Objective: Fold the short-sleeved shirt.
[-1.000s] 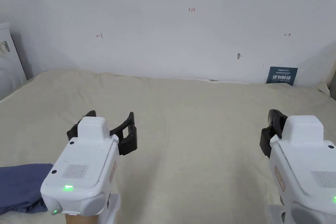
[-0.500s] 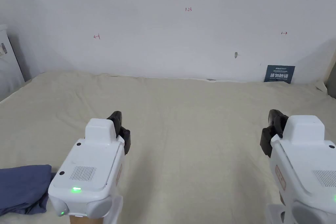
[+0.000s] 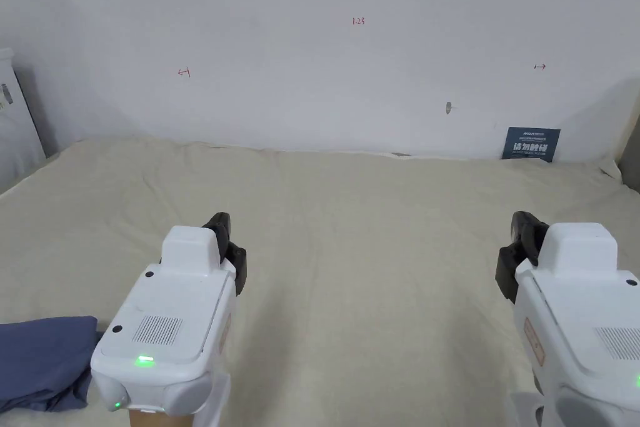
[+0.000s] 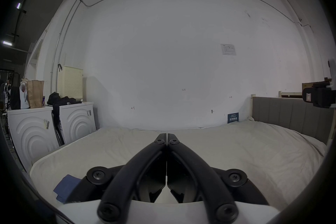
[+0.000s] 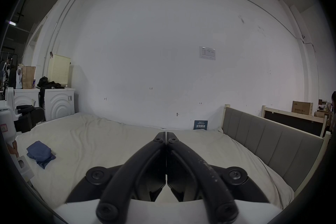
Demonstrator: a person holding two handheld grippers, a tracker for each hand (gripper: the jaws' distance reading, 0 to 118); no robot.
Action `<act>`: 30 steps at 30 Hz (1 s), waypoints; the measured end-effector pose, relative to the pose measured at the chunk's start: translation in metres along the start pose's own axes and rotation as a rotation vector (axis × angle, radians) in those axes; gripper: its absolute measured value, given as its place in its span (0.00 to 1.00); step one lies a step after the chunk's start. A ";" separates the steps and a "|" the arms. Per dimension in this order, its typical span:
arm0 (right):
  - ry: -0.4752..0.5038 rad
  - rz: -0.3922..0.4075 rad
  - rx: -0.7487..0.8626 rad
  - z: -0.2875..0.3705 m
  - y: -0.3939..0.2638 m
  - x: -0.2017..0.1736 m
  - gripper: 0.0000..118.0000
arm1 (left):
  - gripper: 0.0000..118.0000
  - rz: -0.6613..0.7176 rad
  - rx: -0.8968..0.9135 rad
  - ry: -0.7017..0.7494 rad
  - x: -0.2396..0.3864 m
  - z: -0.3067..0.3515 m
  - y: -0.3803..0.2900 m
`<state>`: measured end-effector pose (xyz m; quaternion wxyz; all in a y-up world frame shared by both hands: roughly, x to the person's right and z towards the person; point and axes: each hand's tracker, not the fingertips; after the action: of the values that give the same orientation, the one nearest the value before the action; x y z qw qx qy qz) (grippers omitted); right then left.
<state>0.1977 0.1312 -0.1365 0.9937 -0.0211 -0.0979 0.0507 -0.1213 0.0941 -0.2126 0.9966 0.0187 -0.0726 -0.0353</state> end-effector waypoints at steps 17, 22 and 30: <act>-0.004 0.008 0.004 0.002 0.000 0.000 0.02 | 0.00 -0.022 -0.009 0.002 -0.002 -0.002 -0.001; -0.003 0.013 0.004 0.002 0.000 -0.001 0.02 | 0.00 -0.013 -0.009 0.005 -0.005 -0.003 -0.001; 0.002 0.016 0.008 0.002 0.002 -0.003 0.02 | 0.00 0.005 -0.005 0.018 -0.009 -0.004 0.000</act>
<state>0.1938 0.1333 -0.1356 0.9934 -0.0180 -0.0963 0.0591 -0.1296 0.0950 -0.2176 0.9973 0.0165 -0.0639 -0.0326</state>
